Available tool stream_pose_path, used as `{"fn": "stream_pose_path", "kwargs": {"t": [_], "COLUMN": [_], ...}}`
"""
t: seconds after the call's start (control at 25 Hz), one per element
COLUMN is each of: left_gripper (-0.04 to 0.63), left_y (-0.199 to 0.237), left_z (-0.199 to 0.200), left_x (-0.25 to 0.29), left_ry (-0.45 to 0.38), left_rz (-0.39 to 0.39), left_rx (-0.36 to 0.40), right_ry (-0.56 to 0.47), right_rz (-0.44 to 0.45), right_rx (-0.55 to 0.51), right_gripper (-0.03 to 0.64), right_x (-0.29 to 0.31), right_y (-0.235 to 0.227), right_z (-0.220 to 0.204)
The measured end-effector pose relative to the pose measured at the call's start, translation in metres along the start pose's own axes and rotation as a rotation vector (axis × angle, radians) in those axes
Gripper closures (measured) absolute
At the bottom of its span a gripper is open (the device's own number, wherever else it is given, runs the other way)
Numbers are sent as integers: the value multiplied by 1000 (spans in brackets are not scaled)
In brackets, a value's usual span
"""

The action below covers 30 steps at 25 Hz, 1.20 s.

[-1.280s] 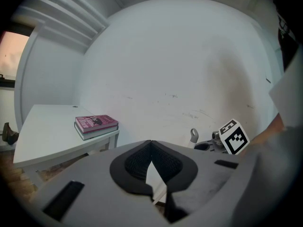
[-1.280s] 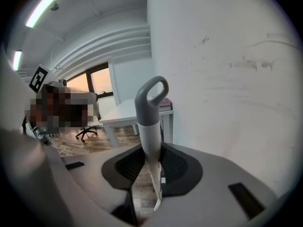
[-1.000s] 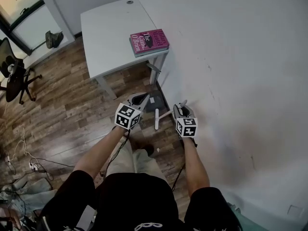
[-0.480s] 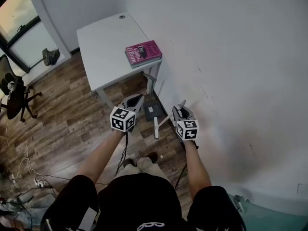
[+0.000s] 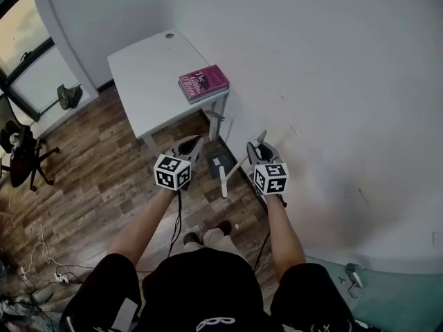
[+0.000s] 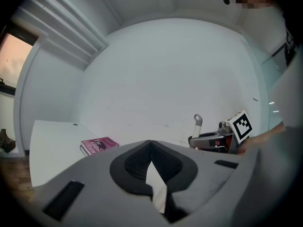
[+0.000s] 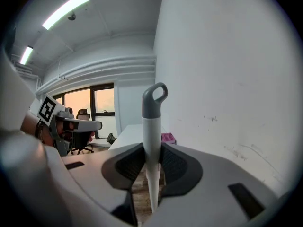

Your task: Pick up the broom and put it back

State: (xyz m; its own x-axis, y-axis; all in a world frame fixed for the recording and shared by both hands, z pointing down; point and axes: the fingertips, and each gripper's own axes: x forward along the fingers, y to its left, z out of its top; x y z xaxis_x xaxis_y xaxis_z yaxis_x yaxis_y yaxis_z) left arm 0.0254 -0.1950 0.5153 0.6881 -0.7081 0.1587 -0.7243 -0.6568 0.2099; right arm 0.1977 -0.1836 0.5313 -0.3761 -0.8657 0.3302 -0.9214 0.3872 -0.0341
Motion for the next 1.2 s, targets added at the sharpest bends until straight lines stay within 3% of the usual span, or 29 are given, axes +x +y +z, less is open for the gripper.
{"fn": "stream_pose_path", "kwargs": {"t": [0.44,1.2], "left_gripper": [574,574], "left_y": [11,12], "left_z": [13,7], "left_x": [-45,-96], "left_ry": [-37,-45], "left_rz": [3,6], "left_rx": [-5,10], "right_ry": [-96,-103], "right_rz": [-3,7], "right_rx": [-19,-29], "right_gripper": [503,503], "right_x": [-15,-32], "right_y": [38,86], "right_z": [54,56]}}
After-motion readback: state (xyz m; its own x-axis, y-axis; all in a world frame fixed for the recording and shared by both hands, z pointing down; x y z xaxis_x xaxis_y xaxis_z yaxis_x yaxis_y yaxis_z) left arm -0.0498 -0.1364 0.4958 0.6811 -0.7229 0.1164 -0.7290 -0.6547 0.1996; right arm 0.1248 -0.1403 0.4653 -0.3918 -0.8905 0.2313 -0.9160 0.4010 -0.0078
